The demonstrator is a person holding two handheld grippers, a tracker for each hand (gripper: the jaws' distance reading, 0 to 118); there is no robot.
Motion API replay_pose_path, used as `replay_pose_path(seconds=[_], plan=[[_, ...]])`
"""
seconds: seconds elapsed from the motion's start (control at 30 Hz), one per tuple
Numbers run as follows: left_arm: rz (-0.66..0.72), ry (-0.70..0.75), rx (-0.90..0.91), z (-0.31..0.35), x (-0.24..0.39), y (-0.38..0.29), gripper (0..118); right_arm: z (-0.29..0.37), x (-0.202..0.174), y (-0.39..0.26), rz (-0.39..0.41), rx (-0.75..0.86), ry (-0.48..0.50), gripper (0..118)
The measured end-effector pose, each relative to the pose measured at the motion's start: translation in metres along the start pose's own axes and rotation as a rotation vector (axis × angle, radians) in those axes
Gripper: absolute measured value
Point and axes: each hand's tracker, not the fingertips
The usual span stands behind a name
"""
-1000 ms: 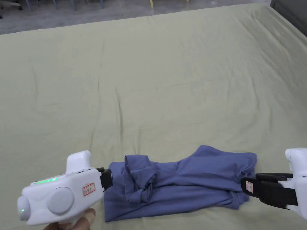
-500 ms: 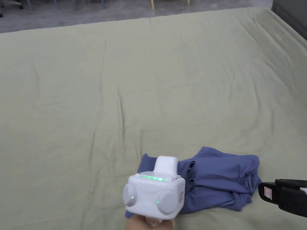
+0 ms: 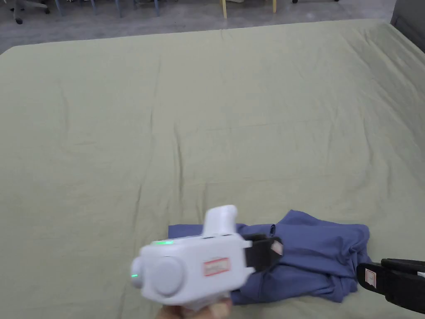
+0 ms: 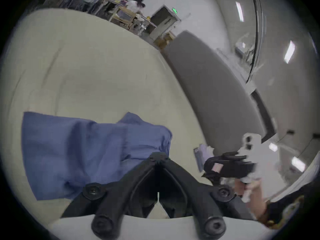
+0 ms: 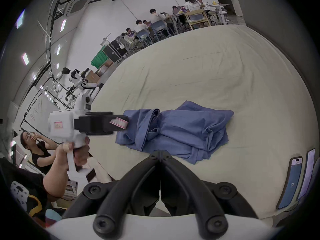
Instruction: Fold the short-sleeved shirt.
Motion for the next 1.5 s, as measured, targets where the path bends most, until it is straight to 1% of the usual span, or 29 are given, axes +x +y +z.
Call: replay_pose_path(seconds=[0.07, 0.1, 0.13, 0.17, 0.2, 0.23, 0.27, 0.3, 0.33, 0.37, 0.4, 0.5, 0.53, 0.6, 0.67, 0.7, 0.73, 0.77, 0.8, 0.83, 0.9, 1.03, 1.13, 1.17, 1.2, 1.3, 1.33, 1.37, 1.5], plan=[[0.096, -0.085, 0.033, 0.037, -0.043, 0.007, 0, 0.002, 0.003, -0.001, -0.003, 0.002, 0.01, 2], [0.151, -0.106, 0.021, 0.055, -0.07, 0.014, 9, 0.002, 0.005, -0.001, -0.009, 0.001, 0.015, 2], [0.18, -0.072, 0.006, 0.066, -0.086, 0.016, 45, 0.002, 0.007, -0.001, -0.013, 0.001, 0.017, 2], [0.201, -0.006, -0.007, 0.076, -0.104, 0.018, 111, 0.0, 0.008, -0.001, -0.021, -0.001, 0.017, 2], [0.195, 0.056, -0.018, 0.081, -0.12, 0.017, 118, -0.001, 0.009, -0.001, -0.028, -0.002, 0.018, 2], [0.205, 0.074, -0.036, 0.088, -0.132, 0.014, 118, -0.002, 0.01, -0.001, -0.033, -0.002, 0.02, 2], [0.207, 0.105, 0.02, 0.08, -0.151, 0.021, 118, -0.004, 0.009, -0.001, -0.04, 0.0, 0.026, 2], [0.233, 0.131, -0.003, 0.076, -0.166, 0.024, 118, -0.005, 0.008, -0.001, -0.046, -0.002, 0.033, 2], [0.26, 0.125, -0.015, 0.07, -0.178, 0.026, 118, -0.007, 0.007, 0.0, -0.048, -0.002, 0.039, 2], [0.292, 0.106, -0.03, 0.073, -0.174, 0.019, 118, -0.008, 0.005, 0.0, -0.048, -0.001, 0.046, 2], [0.338, 0.041, -0.043, 0.065, -0.181, 0.018, 118, -0.009, 0.003, 0.001, -0.046, -0.003, 0.053, 2], [0.406, -0.095, -0.065, 0.038, -0.192, 0.007, 118, -0.01, -0.002, 0.002, -0.033, -0.011, 0.068, 2], [0.41, -0.135, -0.064, 0.03, -0.192, 0.005, 117, -0.01, -0.003, 0.002, -0.03, -0.013, 0.069, 2], [0.454, -0.207, -0.037, 0.012, -0.195, 0.002, 111, -0.01, -0.004, 0.002, -0.026, -0.018, 0.07, 2], [0.486, -0.19, -0.002, 0.009, -0.201, -0.001, 106, -0.01, -0.004, 0.003, -0.025, -0.023, 0.074, 2], [0.509, -0.211, 0.031, 0.012, -0.204, -0.001, 102, -0.01, -0.005, 0.003, -0.025, -0.023, 0.074, 2], [0.538, -0.203, 0.049, 0.015, -0.208, -0.002, 76, -0.01, -0.006, 0.003, -0.023, -0.023, 0.073, 2], [0.555, -0.143, 0.046, 0.014, -0.209, -0.003, 12, -0.009, -0.006, 0.003, -0.022, -0.024, 0.074, 2], [0.569, -0.098, 0.058, 0.02, -0.213, -0.006, 11, -0.009, -0.007, 0.002, -0.02, -0.025, 0.076, 2], [0.566, -0.127, 0.043, 0.025, -0.216, -0.009, 11, -0.009, -0.007, 0.002, -0.018, -0.024, 0.078, 2], [0.558, -0.119, 0.046, 0.046, -0.214, -0.012, 11, -0.009, -0.009, 0.002, -0.016, -0.025, 0.08, 2], [0.483, -0.071, 0.057, 0.09, -0.193, -0.005, 11, -0.011, -0.012, 0.002, -0.008, -0.029, 0.075, 2], [0.434, 0.101, 0.055, 0.125, -0.184, 0.01, 11, -0.013, -0.017, 0.002, 0.004, -0.032, 0.076, 2], [0.427, 0.163, 0.065, 0.134, -0.168, 0.012, 11, -0.014, -0.019, 0.002, 0.009, -0.034, 0.077, 2], [0.445, 0.2, 0.088, 0.142, -0.166, 0.015, 11, -0.016, -0.022, 0.002, 0.015, -0.034, 0.078, 2], [0.456, 0.36, 0.072, 0.15, -0.156, 0.025, 11, -0.02, -0.028, 0.002, 0.031, -0.042, 0.076, 2], [0.439, 0.416, 0.07, 0.146, -0.146, 0.026, 11, -0.021, -0.03, 0.002, 0.033, -0.045, 0.074, 2], [0.442, 0.439, 0.076, 0.14, -0.132, 0.024, 11, -0.022, -0.03, 0.002, 0.035, -0.049, 0.072, 2], [0.423, 0.303, 0.09, 0.107, -0.075, 0.025, 11, -0.022, -0.029, 0.0, 0.039, -0.058, 0.065, 2]])
